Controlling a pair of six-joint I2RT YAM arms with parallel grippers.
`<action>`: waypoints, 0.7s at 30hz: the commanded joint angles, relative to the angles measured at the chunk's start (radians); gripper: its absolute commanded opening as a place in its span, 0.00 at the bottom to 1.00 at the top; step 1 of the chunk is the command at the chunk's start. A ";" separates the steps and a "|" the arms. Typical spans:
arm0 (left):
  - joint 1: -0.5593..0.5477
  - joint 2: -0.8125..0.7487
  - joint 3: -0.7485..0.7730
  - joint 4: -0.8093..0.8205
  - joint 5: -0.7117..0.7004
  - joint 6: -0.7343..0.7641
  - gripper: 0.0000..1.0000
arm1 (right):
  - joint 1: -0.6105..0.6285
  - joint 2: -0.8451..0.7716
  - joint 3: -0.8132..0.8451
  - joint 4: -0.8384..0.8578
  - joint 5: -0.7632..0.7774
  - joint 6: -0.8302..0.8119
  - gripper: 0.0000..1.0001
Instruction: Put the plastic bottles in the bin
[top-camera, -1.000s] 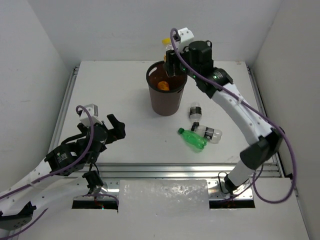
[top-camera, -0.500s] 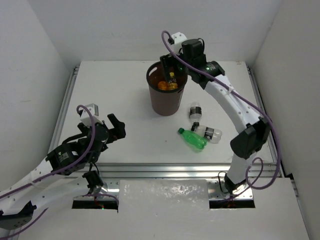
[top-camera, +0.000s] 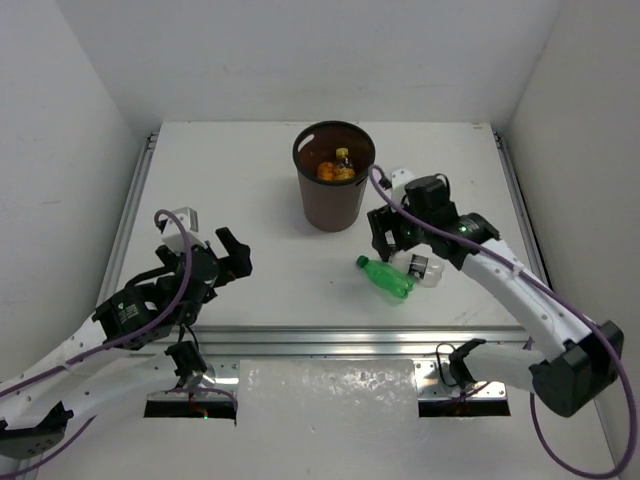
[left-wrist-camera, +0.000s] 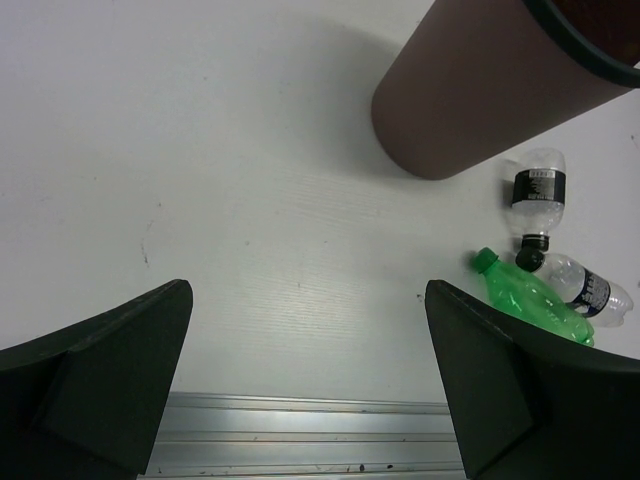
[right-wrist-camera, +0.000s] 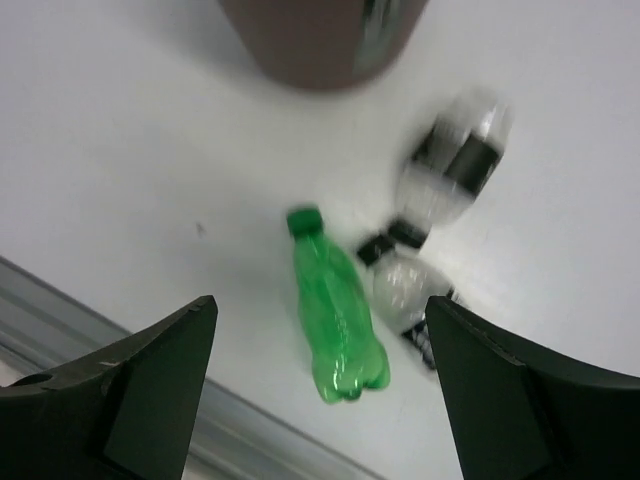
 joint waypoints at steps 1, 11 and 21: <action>0.007 0.014 0.010 0.023 0.004 0.013 0.99 | 0.004 0.054 -0.071 -0.037 0.016 0.001 0.84; 0.007 -0.012 0.004 0.034 0.016 0.020 1.00 | 0.004 0.239 -0.191 0.029 -0.006 -0.029 0.79; 0.007 0.000 0.004 0.038 0.021 0.026 1.00 | 0.035 0.347 -0.281 0.146 0.011 -0.026 0.73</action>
